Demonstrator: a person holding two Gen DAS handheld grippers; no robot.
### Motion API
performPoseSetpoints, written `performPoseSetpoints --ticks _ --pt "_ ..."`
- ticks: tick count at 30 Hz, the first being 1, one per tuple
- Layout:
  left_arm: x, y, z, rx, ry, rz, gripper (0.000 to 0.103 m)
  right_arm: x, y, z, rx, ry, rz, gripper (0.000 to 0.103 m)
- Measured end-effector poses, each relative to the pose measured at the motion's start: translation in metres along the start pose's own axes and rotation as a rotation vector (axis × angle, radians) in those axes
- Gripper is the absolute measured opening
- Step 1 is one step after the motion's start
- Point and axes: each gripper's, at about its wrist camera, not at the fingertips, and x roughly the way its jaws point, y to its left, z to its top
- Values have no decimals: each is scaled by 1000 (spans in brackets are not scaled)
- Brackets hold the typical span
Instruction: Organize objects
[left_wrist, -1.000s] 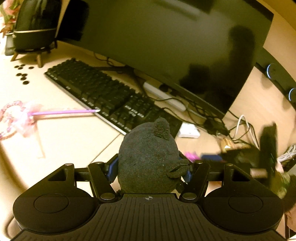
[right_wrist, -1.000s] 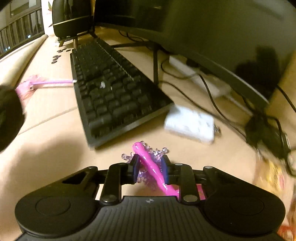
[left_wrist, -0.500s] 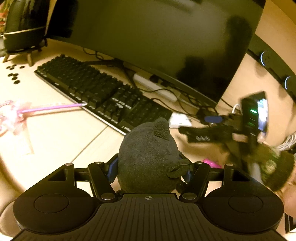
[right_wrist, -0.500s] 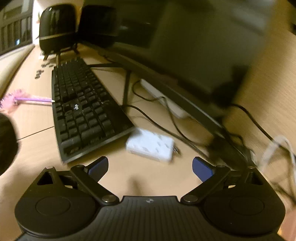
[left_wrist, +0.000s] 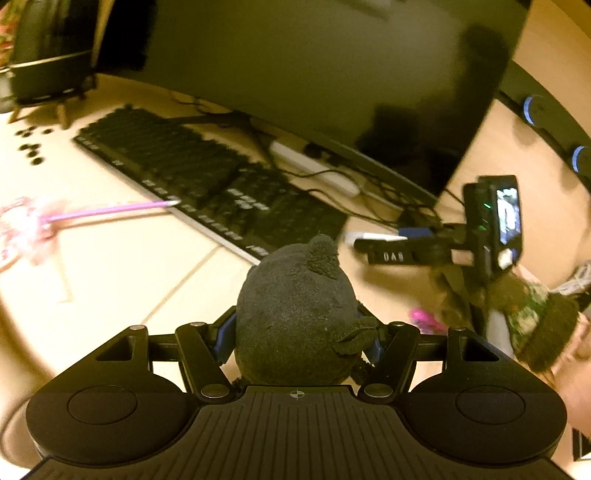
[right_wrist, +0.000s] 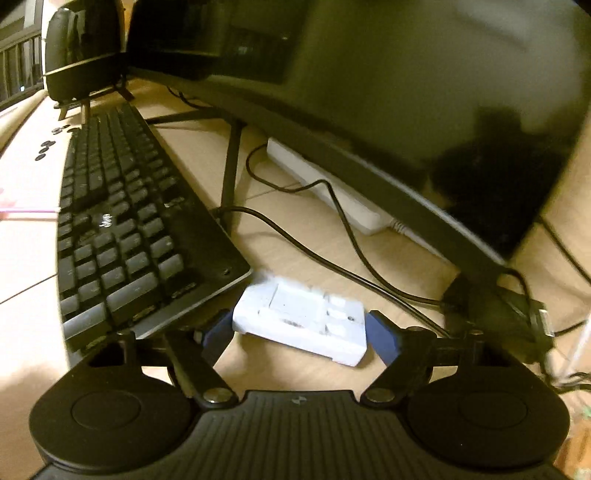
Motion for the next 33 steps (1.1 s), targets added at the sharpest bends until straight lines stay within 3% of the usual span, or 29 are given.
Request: performPoseSetpoints --ticks 6,10,18,24,30,33 --pt "27 -45 3 68 29 -141 70 -83 -11 -28 35 -27 -25 78" --pt "41 -87 0 137 62 -248 70 -158 -23 -67 49 -36 -100 78" --pt "54 -186 -25 279 119 -421 70 -252 -57 -179 113 96 -290 78" --pt "57 -244 -61 360 202 -447 70 -281 -59 -243 148 84 -271 78" --pt "60 -274 -77 419 224 -405 70 -275 -63 -265 119 -3 -275 78" --pt "63 -281 -76 416 228 -375 70 -275 -71 -276 124 -24 -305 87"
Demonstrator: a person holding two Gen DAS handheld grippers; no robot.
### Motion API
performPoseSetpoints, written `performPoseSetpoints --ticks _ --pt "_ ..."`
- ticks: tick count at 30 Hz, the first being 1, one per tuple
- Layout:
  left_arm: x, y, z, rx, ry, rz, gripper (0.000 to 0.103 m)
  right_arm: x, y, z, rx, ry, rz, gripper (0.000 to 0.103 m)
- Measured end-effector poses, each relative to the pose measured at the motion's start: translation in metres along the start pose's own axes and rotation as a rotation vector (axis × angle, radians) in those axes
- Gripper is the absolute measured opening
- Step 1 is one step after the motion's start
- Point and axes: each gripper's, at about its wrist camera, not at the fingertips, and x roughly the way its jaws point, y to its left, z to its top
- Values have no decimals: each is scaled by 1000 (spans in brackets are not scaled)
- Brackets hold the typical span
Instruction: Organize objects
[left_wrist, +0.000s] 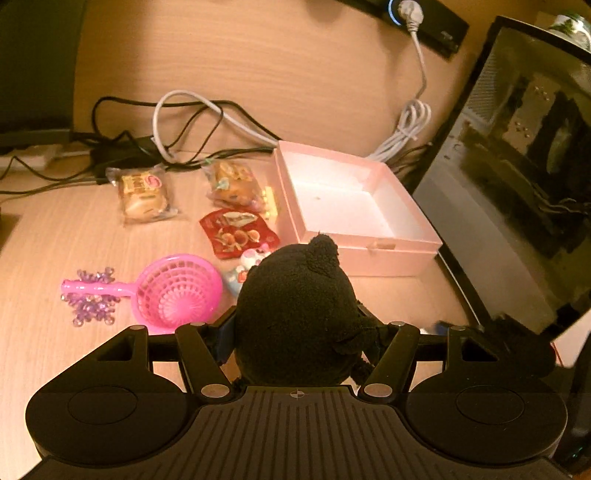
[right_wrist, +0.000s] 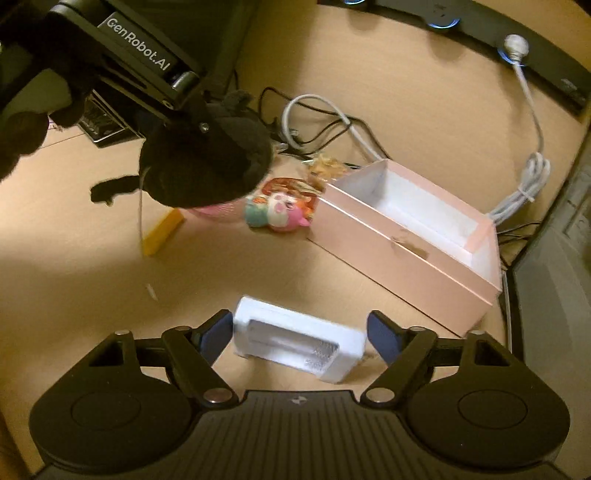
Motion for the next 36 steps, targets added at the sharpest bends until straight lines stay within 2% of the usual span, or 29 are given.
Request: performPoseSetpoints --ticks 3,5,7,8,11,13,15,18,21,24,26,28,30,34,36 --pt "0 -7 3 12 -16 34 70 -6 -10 -19 41 25 -67 87" --pt "-4 -9 5 16 -36 69 70 -9 -16 -29 76 60 -152 87" --pt "-7 -7 6 0 -37 77 70 -12 -24 -31 168 83 -192 87" --pt "-7 -6 7 -4 -33 77 70 -15 -30 -29 252 80 -158 88" --pt "-12 -1 9 -10 -36 89 70 -23 -40 -21 474 53 -16 101" --pt "-15 1 11 -14 -41 90 70 -20 -41 -14 592 50 35 102" --pt "-17 1 11 -11 -48 90 70 -15 -40 -9 669 74 60 103" --pt "-18 0 10 0 -51 84 70 5 -40 0 741 123 22 103" --pt "-17 1 8 5 -36 72 70 22 -41 9 746 168 -29 100" --pt "-13 4 5 -3 -18 69 70 22 -40 9 663 199 -52 98" --pt "-9 4 3 -10 -6 67 70 11 -38 2 569 214 -115 97" --pt "-5 3 2 -14 7 62 70 0 -42 -9 488 229 -214 97" --pt "-1 -1 0 -2 16 61 70 -11 -46 -20 448 234 -287 94" --pt "1 -14 1 49 24 78 70 -22 -57 -28 590 211 -221 95" --pt "0 -19 1 72 22 80 70 -19 -53 -24 594 191 -219 95"
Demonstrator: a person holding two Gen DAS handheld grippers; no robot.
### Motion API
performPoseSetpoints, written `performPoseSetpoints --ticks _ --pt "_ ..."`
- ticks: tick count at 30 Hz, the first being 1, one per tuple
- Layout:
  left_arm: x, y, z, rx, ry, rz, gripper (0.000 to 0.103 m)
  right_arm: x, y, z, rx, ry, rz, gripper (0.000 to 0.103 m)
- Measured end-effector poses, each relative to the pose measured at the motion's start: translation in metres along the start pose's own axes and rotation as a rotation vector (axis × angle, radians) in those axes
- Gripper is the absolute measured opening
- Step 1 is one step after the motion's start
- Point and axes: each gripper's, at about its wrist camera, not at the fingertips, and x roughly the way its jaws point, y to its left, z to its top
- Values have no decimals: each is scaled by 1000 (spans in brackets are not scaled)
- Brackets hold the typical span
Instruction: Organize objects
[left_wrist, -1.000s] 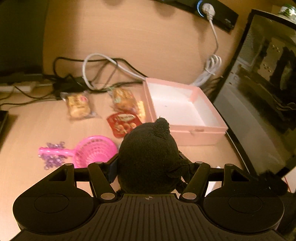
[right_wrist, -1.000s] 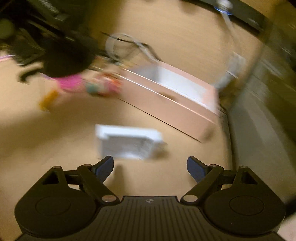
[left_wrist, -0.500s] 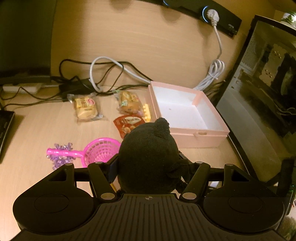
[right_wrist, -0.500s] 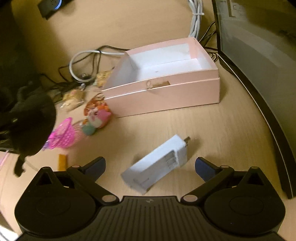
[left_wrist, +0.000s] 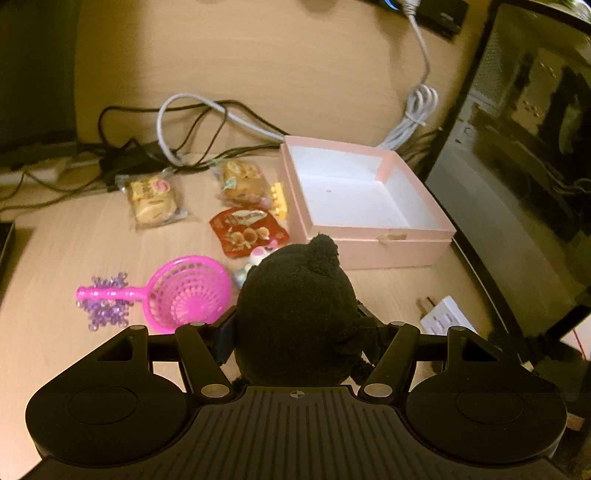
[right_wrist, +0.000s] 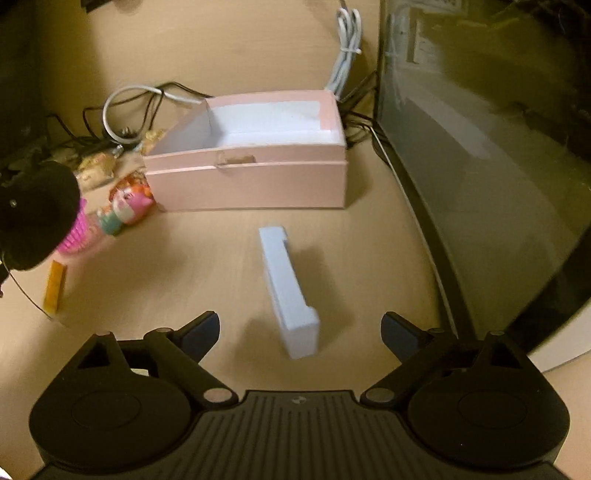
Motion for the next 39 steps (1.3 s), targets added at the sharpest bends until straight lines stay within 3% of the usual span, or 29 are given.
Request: performPoseSetpoints --ticks 5,7,8,9,12,15,23,29,33,36,39 --pt "-7 -4 0 27 -7 5 70 10 18 7 -112 -34 -6 95" --pt "-9 -4 -1 35 -8 10 70 17 18 11 -133 -32 3 90" --pt "-10 -5 -1 38 -9 12 70 20 18 13 -143 -25 12 76" --pt "-11 -5 -1 40 -8 13 70 23 19 14 -152 -13 24 54" --pt "-12 -7 -3 46 -4 12 70 27 22 16 -176 36 59 15" --pt "-10 -10 -5 55 10 -2 70 17 23 16 -191 52 91 13" --pt "-4 -21 -14 82 93 -108 70 -44 10 23 -162 -25 125 13" --pt "1 -37 69 80 -94 -142 71 -81 -4 28 -119 -106 152 13" --pt "30 -40 128 -27 -228 -245 75 -87 -7 32 -107 -159 135 13" --pt "76 -52 149 20 -165 -188 72 -88 -7 36 -104 -184 121 13" --pt "93 -45 154 -47 -155 -230 71 -85 -7 39 -109 -194 111 13"
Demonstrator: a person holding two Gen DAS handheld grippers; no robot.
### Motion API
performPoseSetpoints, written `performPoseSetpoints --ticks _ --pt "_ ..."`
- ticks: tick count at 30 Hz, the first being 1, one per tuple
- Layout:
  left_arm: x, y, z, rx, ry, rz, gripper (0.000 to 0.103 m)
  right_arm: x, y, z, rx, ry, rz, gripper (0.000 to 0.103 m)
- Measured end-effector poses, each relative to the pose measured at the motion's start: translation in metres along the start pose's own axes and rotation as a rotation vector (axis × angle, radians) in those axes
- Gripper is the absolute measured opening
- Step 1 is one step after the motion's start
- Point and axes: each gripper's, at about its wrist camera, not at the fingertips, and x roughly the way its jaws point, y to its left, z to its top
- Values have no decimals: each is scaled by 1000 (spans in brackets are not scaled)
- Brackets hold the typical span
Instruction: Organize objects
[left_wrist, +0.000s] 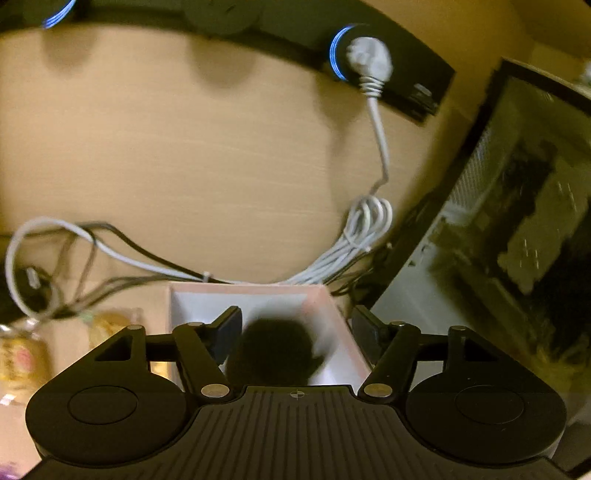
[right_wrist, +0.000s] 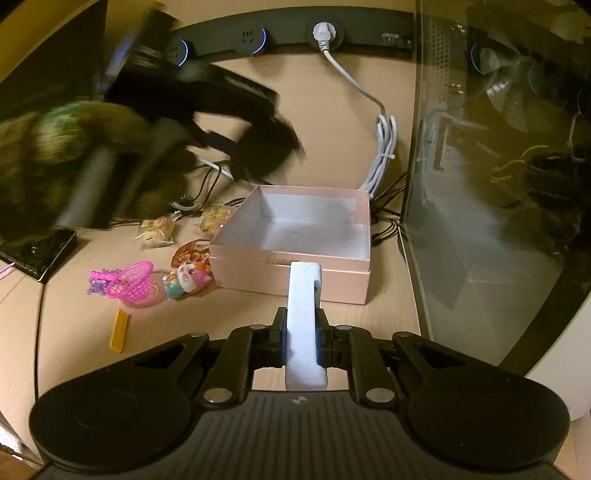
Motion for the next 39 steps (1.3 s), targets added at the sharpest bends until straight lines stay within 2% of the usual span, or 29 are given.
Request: performPoseSetpoints --ticks 4,7,11,18,19,21,23,25,26,27,31,33,36,39 --pt "-26 10 -12 24 -89 76 70 6 -5 4 10 -3 -12 13" --pt "-59 23 -38 58 -94 163 70 16 -10 15 35 -7 5 13" --pt "-93 43 -82 64 -23 276 70 40 -8 42 54 -21 28 13" --pt "-129 75 -159 -57 96 331 70 108 3 119 87 -86 24 14" --pt "-133 79 -164 -57 103 338 70 122 5 128 90 -79 37 18" --pt "-137 88 -174 -66 112 354 70 148 10 136 80 -32 17 58" --pt "-141 99 -179 -96 115 372 70 160 19 131 47 -11 -27 67" --pt "-145 113 -179 -127 101 373 70 158 27 117 7 8 -28 70" --pt "-146 115 -178 -122 88 361 70 155 31 109 -13 16 -22 76" --pt "-147 118 -174 -97 74 337 70 149 35 97 -38 25 -18 82" --pt "-144 127 -148 119 36 231 70 124 46 59 -123 58 -16 87" --pt "-144 136 -134 198 41 192 70 111 48 43 -151 70 -12 97" --pt "-137 156 -120 246 104 211 70 92 53 24 -177 80 9 103" --pt "-130 173 -111 256 137 241 70 78 60 6 -211 95 21 103"
